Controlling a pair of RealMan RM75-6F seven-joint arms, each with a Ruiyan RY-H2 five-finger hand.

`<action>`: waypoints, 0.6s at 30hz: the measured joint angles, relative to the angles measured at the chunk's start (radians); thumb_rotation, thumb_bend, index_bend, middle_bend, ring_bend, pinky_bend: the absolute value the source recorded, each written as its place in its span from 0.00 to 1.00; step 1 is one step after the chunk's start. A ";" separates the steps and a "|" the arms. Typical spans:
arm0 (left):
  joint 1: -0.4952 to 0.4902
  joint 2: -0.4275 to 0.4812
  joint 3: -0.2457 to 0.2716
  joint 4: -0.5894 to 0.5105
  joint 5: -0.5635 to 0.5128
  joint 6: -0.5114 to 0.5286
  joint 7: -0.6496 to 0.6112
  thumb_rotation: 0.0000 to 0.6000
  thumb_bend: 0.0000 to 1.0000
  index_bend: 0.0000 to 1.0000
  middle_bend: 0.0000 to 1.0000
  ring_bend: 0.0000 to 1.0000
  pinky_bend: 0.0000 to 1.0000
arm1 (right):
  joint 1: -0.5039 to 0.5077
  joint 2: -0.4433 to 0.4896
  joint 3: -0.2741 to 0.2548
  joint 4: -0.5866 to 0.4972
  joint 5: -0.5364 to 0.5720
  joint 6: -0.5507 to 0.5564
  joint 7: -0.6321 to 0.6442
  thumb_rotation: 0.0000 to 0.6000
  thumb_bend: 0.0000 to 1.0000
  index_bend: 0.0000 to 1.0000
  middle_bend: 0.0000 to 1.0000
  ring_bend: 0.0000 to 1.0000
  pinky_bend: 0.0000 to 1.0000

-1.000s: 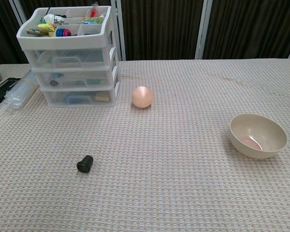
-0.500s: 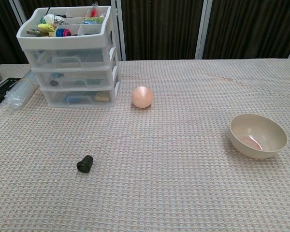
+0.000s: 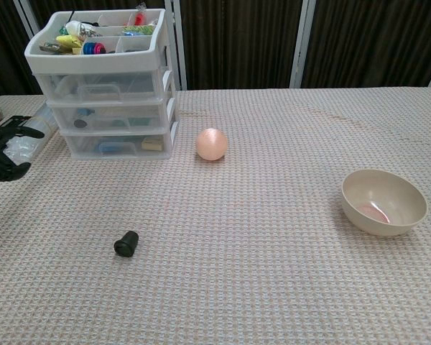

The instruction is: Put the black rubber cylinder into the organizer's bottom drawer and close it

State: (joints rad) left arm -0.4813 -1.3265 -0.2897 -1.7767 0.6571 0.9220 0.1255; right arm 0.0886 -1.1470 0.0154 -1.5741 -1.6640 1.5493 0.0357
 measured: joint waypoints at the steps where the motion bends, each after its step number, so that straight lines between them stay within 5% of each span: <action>1: -0.018 -0.016 -0.006 0.017 -0.024 -0.011 0.003 1.00 0.59 0.00 0.97 0.88 0.80 | 0.000 0.000 0.000 0.000 0.000 0.000 0.000 1.00 0.07 0.09 0.00 0.00 0.00; 18: -0.180 -0.173 -0.086 0.173 -0.185 -0.071 -0.008 1.00 0.59 0.00 0.97 0.88 0.80 | 0.002 0.005 -0.002 -0.005 0.003 -0.005 0.013 1.00 0.07 0.09 0.00 0.00 0.00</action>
State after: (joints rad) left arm -0.6617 -1.4997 -0.3758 -1.6038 0.4726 0.8510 0.1170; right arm 0.0902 -1.1418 0.0139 -1.5792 -1.6610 1.5443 0.0486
